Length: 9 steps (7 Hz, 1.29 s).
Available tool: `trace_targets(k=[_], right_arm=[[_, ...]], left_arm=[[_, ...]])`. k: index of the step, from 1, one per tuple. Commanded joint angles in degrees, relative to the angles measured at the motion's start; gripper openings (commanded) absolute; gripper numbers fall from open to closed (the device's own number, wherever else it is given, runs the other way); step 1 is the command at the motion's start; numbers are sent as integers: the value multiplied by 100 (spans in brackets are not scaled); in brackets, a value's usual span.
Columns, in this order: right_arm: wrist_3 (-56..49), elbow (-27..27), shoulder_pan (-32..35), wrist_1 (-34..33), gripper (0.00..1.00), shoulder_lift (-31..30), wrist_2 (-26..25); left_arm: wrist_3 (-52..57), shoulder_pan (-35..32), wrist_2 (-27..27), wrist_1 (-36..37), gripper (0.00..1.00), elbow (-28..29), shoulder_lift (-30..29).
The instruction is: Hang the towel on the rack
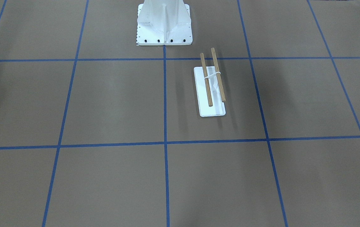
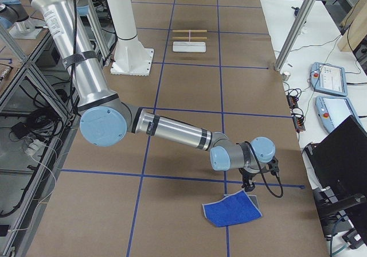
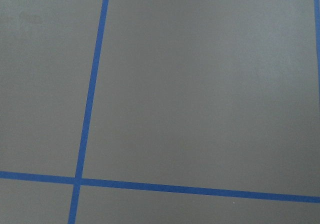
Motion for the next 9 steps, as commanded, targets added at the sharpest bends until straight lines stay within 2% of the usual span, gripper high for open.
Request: trace_targets(k=[1, 3, 6, 9], right_arm=[[-340, -59, -217, -30, 68, 12, -347], [-1218, -146, -174, -318, 61, -41, -471], [-1458, -146, -366, -461, 58, -50, -1016], [-1783, -155, -367, -478, 38, -85, -1219]], left_arm=[[-27, 0, 0, 0, 98, -45, 9], [-115, 0, 9, 0, 98, -36, 9], [-124, 0, 9, 0, 98, -36, 0], [-132, 0, 9, 0, 98, -45, -18]])
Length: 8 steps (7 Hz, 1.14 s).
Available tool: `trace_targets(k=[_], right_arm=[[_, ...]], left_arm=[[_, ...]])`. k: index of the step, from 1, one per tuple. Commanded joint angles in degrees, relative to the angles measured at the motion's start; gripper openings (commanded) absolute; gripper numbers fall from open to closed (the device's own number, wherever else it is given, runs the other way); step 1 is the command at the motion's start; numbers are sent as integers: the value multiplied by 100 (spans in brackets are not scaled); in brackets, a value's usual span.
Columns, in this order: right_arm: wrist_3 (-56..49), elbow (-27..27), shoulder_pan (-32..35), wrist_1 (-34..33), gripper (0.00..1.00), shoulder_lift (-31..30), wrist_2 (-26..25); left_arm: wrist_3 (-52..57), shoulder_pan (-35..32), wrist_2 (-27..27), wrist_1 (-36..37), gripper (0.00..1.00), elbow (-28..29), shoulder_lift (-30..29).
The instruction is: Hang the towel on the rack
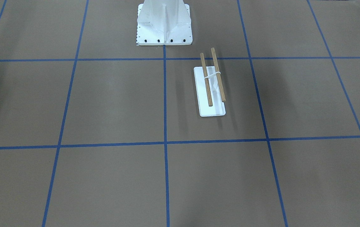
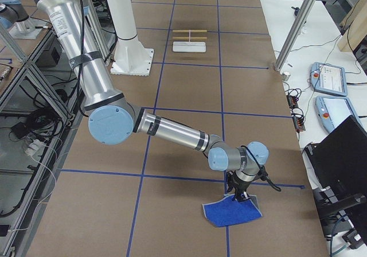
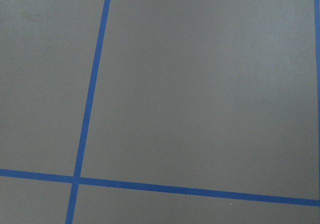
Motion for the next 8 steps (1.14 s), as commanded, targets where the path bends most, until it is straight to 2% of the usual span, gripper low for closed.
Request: trace_targets(k=[1, 4, 5, 6, 8], right_arm=[[-86, -2, 2, 3, 37, -54, -43], [-51, 7, 2, -5, 39, -29, 27], [18, 42, 2, -5, 48, 6, 28], [10, 34, 2, 3, 52, -2, 28], [-60, 25, 10, 4, 42, -90, 28]], left_arm=[[2, 0, 0, 0, 98, 30, -38], [-6, 0, 0, 0, 98, 30, -47], [2, 0, 0, 0, 98, 21, -47], [-59, 0, 0, 0, 98, -22, -38], [-288, 0, -9, 0, 98, -58, -47]])
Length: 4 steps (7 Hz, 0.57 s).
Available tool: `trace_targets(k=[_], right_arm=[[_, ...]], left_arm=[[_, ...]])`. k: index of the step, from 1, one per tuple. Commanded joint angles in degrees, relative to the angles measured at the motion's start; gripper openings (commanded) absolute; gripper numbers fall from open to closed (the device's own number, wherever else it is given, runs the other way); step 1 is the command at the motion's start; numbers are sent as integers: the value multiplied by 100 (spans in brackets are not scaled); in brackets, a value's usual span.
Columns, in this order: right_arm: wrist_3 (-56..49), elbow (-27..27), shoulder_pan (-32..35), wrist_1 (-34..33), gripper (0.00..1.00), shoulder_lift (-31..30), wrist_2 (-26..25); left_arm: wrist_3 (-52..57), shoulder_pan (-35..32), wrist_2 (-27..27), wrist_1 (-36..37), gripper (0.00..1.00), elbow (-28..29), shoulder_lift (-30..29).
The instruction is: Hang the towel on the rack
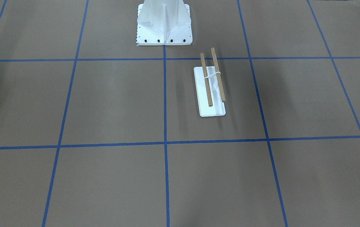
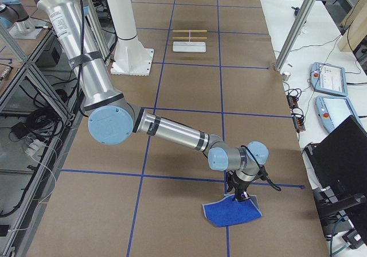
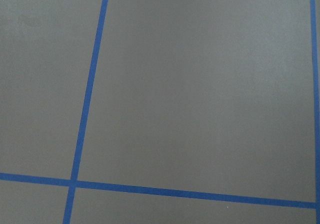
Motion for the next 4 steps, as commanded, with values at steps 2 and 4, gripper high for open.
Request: trace_targets(k=[2, 4], right_arm=[[-48, -24, 6, 19, 28, -80, 1], [-57, -15, 6, 63, 15, -133, 0]], left_arm=[[-91, 0, -3, -5, 98, -25, 1], [-91, 0, -3, -5, 98, -25, 10]])
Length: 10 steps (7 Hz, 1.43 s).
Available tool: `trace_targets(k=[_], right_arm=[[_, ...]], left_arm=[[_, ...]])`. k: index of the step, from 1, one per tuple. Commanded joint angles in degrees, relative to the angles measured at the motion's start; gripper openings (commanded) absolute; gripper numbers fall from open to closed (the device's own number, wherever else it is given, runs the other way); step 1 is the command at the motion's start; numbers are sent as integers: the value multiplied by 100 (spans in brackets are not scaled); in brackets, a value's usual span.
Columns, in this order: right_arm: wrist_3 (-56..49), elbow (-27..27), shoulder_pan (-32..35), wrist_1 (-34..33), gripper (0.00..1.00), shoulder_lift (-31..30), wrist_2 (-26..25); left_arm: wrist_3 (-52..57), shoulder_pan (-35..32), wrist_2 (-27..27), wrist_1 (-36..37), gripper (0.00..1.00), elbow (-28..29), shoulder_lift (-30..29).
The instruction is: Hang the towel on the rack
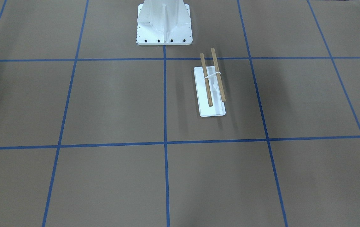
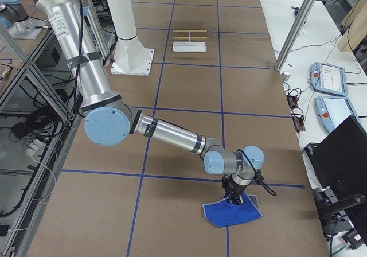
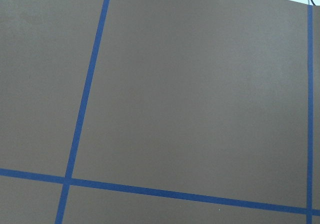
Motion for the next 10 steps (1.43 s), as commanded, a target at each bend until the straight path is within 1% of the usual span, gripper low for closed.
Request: trace_targets(k=[1, 2, 4, 5, 6, 7, 8, 9, 10], right_arm=[[0, 24, -4, -7, 0, 23, 6], [0, 50, 4, -24, 0, 41, -2], [78, 251, 266, -95, 0, 85, 102], [114, 653, 407, -574, 0, 67, 338], [436, 1544, 522, -1379, 0, -20, 601], [1266, 2737, 532, -2448, 0, -38, 665], [2118, 3958, 410, -3564, 0, 31, 666], [3058, 5110, 69, -4428, 0, 58, 674], [4399, 5870, -430, -4793, 0, 232, 666]], left_arm=[[-2, 0, 0, -4, 98, 5, 6], [-11, 0, 0, -4, 98, -4, 6], [-72, 0, 0, -4, 98, -4, -11], [-264, 0, -9, -65, 98, -13, -37], [-762, 26, -122, -501, 98, 39, -81], [-1445, 218, -315, -862, 98, 92, -255], [-2148, 463, -308, -1179, 98, 110, -483], [-2816, 797, -282, -1486, 98, 145, -790], [-3337, 1113, -255, -1698, 98, 110, -1020]])
